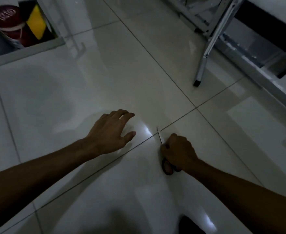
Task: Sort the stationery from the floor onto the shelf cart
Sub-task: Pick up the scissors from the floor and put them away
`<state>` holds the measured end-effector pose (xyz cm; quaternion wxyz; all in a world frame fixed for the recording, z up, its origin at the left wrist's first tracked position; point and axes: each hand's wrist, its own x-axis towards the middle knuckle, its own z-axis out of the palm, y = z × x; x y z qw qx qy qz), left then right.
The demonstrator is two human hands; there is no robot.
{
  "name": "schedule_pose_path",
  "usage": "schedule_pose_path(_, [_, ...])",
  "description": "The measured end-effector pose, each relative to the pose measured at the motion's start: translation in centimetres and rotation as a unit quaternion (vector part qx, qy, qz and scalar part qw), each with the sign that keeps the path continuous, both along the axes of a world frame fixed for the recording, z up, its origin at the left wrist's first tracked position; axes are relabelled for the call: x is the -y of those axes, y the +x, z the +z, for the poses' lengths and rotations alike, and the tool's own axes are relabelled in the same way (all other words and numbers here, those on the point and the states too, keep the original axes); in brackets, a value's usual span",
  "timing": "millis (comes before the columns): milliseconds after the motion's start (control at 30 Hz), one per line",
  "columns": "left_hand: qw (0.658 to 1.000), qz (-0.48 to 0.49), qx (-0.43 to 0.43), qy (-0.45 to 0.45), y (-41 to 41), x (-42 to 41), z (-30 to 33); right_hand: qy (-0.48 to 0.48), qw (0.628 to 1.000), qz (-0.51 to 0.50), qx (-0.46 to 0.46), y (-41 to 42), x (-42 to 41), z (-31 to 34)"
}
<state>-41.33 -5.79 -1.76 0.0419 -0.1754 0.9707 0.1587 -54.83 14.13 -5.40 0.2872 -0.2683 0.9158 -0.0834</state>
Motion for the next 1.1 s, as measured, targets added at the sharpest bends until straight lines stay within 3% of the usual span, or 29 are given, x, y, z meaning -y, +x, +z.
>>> schedule_pose_path(167, [1.000, 0.013, 0.011, -0.015, 1.0, 0.9, 0.1, -0.023, 0.999, 0.036, 0.009, 0.2, 2.1, 0.4])
schedule_pose_path(333, [0.998, 0.033, 0.008, -0.044, 2.1, 2.4, 0.8, -0.177, 0.982, 0.042, 0.039, 0.6, 4.5, 1.4])
schedule_pose_path(500, [0.994, 0.071, 0.004, -0.079, 4.7, 4.7, 2.4, -0.208, 0.967, 0.100, 0.106, 1.1, 8.0, 2.0])
schedule_pose_path(667, [0.987, 0.123, -0.013, -0.099, 9.1, 7.3, 5.0, -0.219, 0.949, 0.225, 0.010, 2.3, 12.4, 4.0])
schedule_pose_path(867, [0.967, 0.205, -0.064, -0.137, 15.0, 11.2, 10.5, -0.279, 0.884, 0.348, -0.139, 4.8, 18.8, 9.2])
schedule_pose_path(1100, [0.929, 0.292, -0.120, -0.195, 16.9, 16.5, 17.0, -0.308, 0.856, 0.389, -0.146, 7.3, 26.4, 17.2])
